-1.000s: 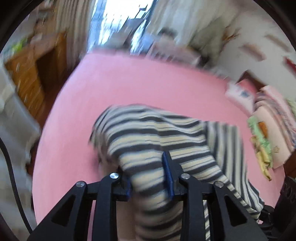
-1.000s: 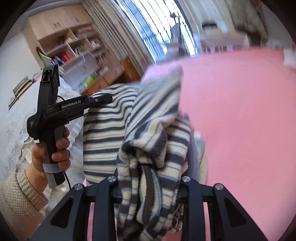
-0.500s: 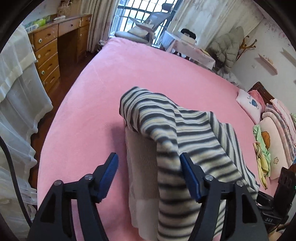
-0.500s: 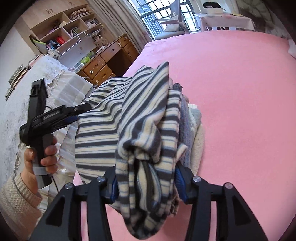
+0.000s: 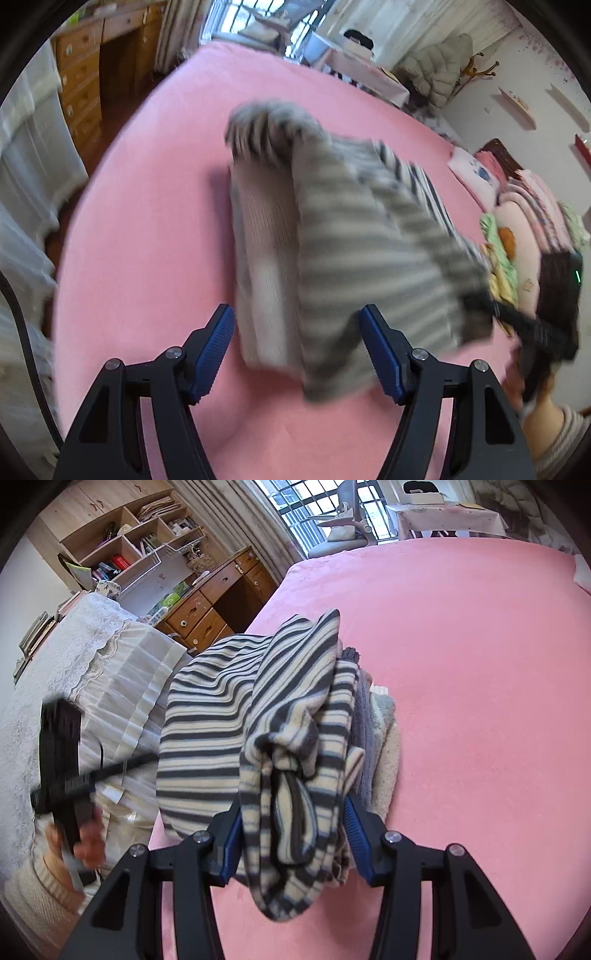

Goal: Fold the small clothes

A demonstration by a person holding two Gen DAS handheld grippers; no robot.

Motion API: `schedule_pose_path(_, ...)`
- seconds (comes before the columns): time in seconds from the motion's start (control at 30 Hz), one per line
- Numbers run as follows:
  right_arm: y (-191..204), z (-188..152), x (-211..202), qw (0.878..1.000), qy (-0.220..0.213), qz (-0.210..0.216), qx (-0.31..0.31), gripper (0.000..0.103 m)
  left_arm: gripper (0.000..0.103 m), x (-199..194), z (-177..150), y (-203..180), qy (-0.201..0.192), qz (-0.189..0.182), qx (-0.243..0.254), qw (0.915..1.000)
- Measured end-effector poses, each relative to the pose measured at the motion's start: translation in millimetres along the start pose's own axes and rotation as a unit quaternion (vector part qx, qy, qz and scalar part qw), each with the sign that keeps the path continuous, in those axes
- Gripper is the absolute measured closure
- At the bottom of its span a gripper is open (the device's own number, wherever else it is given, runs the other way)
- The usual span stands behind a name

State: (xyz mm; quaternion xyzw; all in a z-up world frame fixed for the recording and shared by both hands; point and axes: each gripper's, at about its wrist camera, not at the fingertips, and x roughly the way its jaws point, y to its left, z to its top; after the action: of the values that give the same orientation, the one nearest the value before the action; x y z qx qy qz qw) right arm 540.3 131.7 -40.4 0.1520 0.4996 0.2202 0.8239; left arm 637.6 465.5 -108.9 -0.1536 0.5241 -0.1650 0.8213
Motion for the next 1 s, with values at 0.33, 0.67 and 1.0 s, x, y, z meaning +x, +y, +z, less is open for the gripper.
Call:
schedule_pose_path(0.33,4.9,-0.9,4.6,1.0,0.017,-0.008,-0.008,0.057,0.069,35.4,-43.9,4.8,0.01,-0.065,-0.101,0.9928)
schedule_pose_path(0.67,17.7,-2.4,-2.0,0.999,0.03,0.009,0.007,0.072,0.095,-25.1,-41.7,-9.1,-0.034,-0.053,-0.114,0.9914)
schedule_pose_path(1.0,26.5,-9.3,0.1,0.999,0.052,0.007,-0.013,0.064,0.074,-10.0,-54.1,7.1,0.023,-0.017,-0.147,0.9887)
